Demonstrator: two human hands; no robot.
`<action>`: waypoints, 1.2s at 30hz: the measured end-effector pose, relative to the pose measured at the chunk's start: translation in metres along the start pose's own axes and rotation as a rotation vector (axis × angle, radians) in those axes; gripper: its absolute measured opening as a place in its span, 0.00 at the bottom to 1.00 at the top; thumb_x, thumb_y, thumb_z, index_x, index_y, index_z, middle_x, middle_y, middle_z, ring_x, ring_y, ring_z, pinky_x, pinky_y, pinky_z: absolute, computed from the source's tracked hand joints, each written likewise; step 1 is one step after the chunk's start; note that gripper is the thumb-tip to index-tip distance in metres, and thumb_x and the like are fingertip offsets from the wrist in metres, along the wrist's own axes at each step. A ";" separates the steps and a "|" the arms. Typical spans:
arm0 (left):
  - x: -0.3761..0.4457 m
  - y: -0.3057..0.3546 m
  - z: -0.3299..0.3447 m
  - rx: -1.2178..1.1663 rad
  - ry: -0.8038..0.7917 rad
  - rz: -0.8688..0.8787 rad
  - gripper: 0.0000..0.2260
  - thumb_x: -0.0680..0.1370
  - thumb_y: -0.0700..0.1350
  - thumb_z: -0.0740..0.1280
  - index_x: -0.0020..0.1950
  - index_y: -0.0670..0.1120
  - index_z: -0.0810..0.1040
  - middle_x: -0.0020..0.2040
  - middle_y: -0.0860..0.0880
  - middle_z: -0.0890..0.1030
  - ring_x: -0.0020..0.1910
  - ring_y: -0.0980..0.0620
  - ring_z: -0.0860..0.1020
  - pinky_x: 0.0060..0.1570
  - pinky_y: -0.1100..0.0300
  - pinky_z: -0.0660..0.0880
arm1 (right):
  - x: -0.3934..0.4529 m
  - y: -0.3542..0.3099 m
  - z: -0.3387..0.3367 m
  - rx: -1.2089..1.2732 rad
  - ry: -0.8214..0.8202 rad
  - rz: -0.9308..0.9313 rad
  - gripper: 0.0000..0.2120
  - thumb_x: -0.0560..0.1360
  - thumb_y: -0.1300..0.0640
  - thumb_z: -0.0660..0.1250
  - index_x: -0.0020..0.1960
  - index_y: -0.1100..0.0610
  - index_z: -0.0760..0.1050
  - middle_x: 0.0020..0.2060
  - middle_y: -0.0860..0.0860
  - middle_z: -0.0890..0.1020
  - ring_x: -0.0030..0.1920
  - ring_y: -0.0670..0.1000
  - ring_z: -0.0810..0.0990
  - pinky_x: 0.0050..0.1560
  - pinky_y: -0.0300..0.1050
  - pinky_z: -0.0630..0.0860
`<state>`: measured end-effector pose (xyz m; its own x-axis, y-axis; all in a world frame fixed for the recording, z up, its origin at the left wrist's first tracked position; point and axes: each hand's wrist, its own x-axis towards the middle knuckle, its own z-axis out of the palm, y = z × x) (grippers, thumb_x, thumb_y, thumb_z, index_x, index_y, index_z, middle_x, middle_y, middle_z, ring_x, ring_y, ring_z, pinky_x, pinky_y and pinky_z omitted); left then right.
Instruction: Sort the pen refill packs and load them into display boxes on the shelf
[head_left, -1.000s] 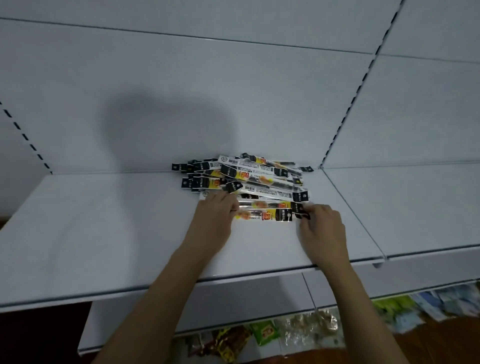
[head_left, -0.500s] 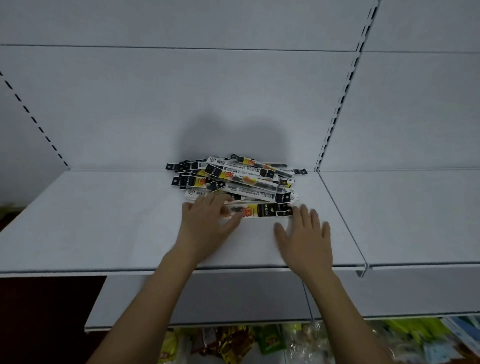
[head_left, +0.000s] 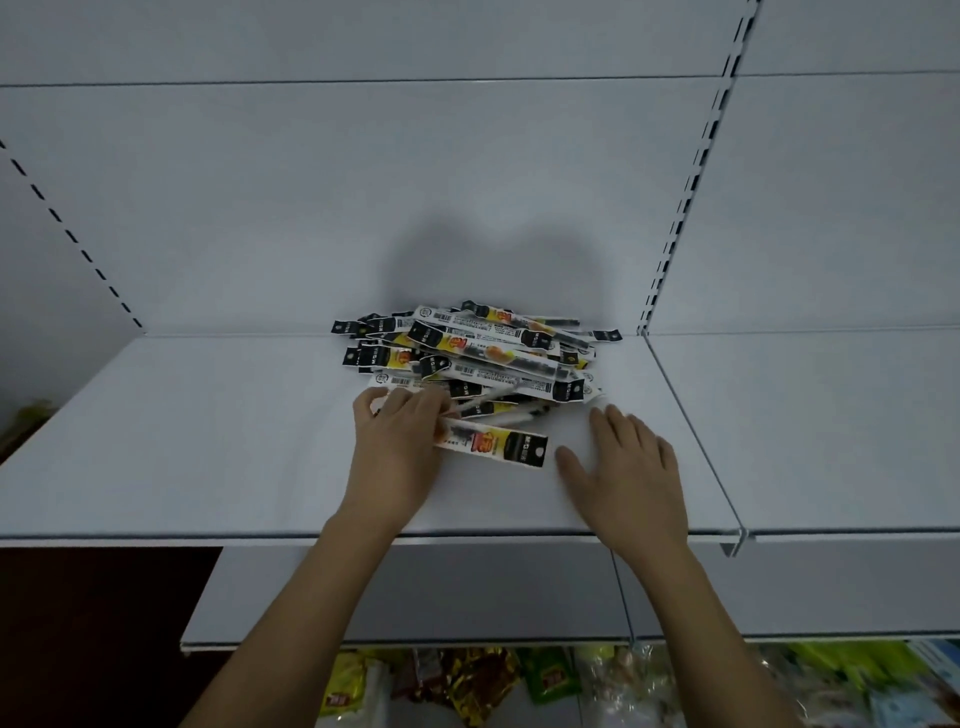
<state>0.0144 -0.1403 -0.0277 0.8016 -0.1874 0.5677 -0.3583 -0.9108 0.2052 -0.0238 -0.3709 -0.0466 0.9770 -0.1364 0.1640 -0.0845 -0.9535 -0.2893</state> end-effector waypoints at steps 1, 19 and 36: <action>0.002 0.003 -0.005 -0.039 -0.013 -0.078 0.16 0.71 0.28 0.66 0.49 0.48 0.76 0.36 0.55 0.75 0.39 0.47 0.77 0.54 0.55 0.63 | 0.000 -0.002 0.000 0.020 0.036 0.017 0.30 0.79 0.39 0.52 0.76 0.54 0.63 0.75 0.51 0.66 0.75 0.53 0.61 0.75 0.53 0.55; 0.006 -0.019 -0.028 -1.337 0.023 -0.785 0.09 0.81 0.49 0.64 0.44 0.48 0.68 0.28 0.52 0.63 0.23 0.55 0.58 0.22 0.63 0.55 | 0.024 -0.094 -0.003 0.625 0.083 -0.190 0.04 0.77 0.52 0.69 0.45 0.51 0.78 0.38 0.44 0.80 0.40 0.47 0.76 0.40 0.45 0.72; 0.071 -0.013 -0.007 -0.411 -0.060 -0.238 0.05 0.79 0.48 0.68 0.53 0.50 0.79 0.44 0.52 0.79 0.40 0.52 0.75 0.39 0.58 0.69 | 0.039 -0.069 0.027 0.243 0.099 -0.429 0.13 0.76 0.56 0.62 0.55 0.52 0.83 0.54 0.47 0.81 0.52 0.52 0.76 0.50 0.43 0.68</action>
<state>0.0727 -0.1391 0.0159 0.9061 -0.0231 0.4224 -0.3113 -0.7126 0.6287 0.0252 -0.3031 -0.0460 0.8896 0.2182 0.4013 0.3800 -0.8409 -0.3853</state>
